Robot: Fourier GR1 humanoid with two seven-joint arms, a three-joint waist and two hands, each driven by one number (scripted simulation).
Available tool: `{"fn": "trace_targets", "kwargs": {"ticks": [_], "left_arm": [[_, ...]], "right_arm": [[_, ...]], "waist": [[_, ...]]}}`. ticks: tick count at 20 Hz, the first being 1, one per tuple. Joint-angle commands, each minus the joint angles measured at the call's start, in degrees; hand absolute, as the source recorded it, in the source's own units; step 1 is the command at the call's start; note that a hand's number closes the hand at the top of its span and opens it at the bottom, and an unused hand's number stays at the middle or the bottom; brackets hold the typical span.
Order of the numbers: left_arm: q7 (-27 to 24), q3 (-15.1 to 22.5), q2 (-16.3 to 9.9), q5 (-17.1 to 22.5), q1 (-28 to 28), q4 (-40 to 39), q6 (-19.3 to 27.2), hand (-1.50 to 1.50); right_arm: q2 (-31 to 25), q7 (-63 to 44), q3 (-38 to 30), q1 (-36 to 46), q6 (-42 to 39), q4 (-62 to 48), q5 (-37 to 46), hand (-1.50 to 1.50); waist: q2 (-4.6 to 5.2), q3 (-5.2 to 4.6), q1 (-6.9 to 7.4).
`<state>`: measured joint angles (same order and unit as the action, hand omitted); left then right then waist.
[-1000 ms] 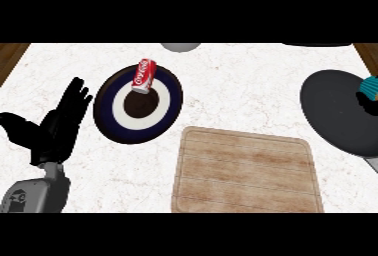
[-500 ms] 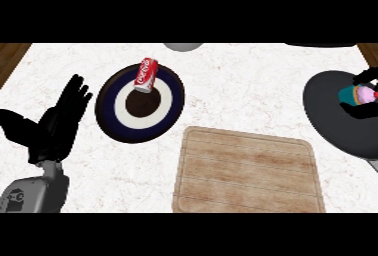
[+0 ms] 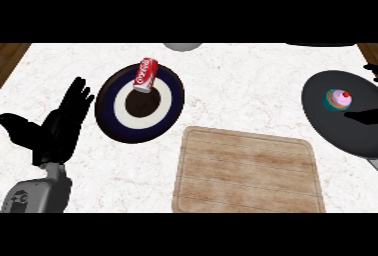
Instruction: Pick the cupcake from the cutting board and place it in the pan
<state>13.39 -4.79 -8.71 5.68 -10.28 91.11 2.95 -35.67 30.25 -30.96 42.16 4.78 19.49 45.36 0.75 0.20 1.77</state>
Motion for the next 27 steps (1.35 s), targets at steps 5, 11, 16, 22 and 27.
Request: {"fn": "trace_targets", "kwargs": {"ticks": [5, 11, 16, 22, 27], "left_arm": [[-2.06, -1.12, 0.25, -0.43, -1.77, -3.18, 0.68, 0.0], [-0.96, -1.13, -0.55, 0.23, 1.35, -0.11, -0.45, 0.0], [-1.79, -0.62, 0.41, -0.25, 0.68, -1.21, 0.01, 0.0], [-2.51, -1.61, 0.12, -0.78, -1.57, -3.99, 0.67, 0.0], [-1.4, -1.57, -0.5, -0.12, 0.95, -1.94, -0.46, 0.0]], "right_arm": [[-6.16, 6.2, -11.6, 0.07, -12.96, -4.68, -13.34, -1.5], [-15.69, 13.32, -17.15, -7.89, -30.11, -8.31, -19.89, -1.5], [-19.69, 16.69, -18.47, -12.14, -42.8, -10.21, -22.37, -1.5], [-21.05, 19.36, -18.14, -16.85, -44.16, -8.0, -23.92, -1.5], [-20.57, 22.29, -16.9, -21.96, -43.83, -6.62, -24.37, -1.5]], "waist": [[-0.1, -0.04, -1.41], [-0.33, 0.04, -1.51], [-0.16, 0.13, -1.56], [-0.23, 0.07, -1.97], [-0.41, 0.1, -1.65]]}}
